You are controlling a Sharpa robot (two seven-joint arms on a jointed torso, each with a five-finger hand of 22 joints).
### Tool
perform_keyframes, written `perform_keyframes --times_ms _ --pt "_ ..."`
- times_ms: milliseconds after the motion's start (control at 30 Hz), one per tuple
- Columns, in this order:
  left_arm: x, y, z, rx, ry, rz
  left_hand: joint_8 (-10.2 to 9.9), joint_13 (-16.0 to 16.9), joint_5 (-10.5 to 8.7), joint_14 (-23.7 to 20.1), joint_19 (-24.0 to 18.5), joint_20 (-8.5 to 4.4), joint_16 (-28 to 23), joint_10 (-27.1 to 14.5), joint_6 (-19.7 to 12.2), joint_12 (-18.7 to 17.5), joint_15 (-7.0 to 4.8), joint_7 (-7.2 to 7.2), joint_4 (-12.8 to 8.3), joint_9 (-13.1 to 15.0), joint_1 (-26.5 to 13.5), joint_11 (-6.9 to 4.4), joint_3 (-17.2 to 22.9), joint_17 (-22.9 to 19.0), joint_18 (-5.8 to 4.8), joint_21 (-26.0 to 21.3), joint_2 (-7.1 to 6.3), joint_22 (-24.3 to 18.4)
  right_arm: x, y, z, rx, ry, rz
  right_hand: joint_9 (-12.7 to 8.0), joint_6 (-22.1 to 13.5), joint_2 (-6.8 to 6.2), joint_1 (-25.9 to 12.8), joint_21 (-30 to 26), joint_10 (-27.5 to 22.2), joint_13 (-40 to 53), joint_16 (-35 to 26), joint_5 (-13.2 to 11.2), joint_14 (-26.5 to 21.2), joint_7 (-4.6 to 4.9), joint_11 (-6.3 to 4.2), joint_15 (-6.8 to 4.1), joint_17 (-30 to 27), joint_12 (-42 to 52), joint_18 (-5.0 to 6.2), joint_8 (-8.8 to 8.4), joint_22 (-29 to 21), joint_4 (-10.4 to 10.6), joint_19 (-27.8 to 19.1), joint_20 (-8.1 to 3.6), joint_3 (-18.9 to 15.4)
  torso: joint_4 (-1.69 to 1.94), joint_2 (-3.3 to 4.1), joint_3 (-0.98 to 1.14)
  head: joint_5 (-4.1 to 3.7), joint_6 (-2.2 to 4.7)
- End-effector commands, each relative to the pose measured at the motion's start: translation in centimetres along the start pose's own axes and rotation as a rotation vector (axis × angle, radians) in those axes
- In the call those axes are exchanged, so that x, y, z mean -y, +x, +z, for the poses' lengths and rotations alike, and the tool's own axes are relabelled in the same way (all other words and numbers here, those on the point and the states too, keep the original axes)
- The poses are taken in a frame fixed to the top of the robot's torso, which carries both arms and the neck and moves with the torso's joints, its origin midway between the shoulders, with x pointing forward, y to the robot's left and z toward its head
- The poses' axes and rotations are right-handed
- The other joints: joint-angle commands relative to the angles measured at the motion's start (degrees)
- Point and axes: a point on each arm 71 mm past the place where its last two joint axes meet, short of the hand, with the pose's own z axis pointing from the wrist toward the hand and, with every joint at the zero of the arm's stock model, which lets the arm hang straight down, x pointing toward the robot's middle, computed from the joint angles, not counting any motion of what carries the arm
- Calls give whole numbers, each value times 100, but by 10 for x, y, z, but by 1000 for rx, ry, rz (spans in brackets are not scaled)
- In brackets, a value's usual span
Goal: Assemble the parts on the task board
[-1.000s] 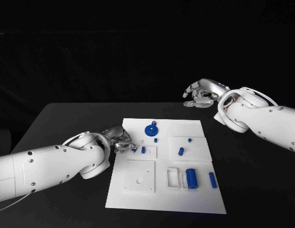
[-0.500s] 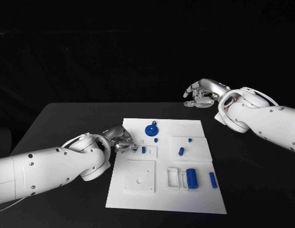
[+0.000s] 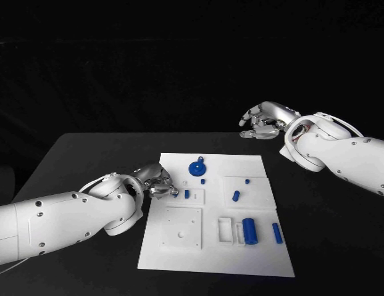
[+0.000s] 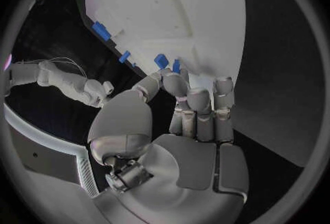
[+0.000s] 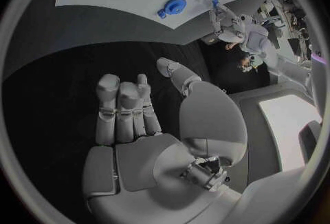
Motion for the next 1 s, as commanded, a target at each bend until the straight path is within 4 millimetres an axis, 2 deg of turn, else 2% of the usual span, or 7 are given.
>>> perform_keyframes --times_ms 33,267,767,1000 --pt "2 2 -1 -17 16 26 12 7 12 154 50 -794 24 -17 979 32 -198 -446 -22 875 32 -44 13 8 92 7 -11 7 -1 0 0 -5 -9 -4 -6 -9 -38 -7 -30 -7 -6 -37 20 -9 42 4 -32 -5 18 304 -12 81 19 -4 -52 -17 -1 0 -1 3 -3" --pt "2 3 0 -35 13 51 3 10 -74 153 52 -794 26 -22 986 48 -197 -445 -15 876 76 -42 15 13 95 1 -89 13 -1 1 0 -6 -9 -4 -6 -9 -38 -10 -31 -7 -6 -37 24 -9 42 4 -32 -5 18 304 -12 81 21 -4 -52 -19 1 2 0 6 -6" --pt "1 5 -1 -51 8 53 -7 9 -135 149 51 -792 24 -28 991 56 -192 -442 -1 876 113 -38 11 16 95 -5 -155 18 0 2 0 -8 -8 -2 -6 -10 -38 -17 -32 -8 -8 -37 33 -9 42 4 -32 -5 18 304 -12 81 25 -5 -52 -23 -2 0 0 7 -7" --pt "1 6 0 -66 0 36 0 10 -214 154 60 -787 29 -21 1026 78 -186 -443 104 887 89 -35 -19 23 91 -15 -275 23 0 2 0 -8 -7 -2 -6 -11 -38 -18 -32 -9 -8 -38 35 -9 42 4 -32 -5 18 304 -13 81 26 -5 -52 -25 0 2 -1 -2 -6"
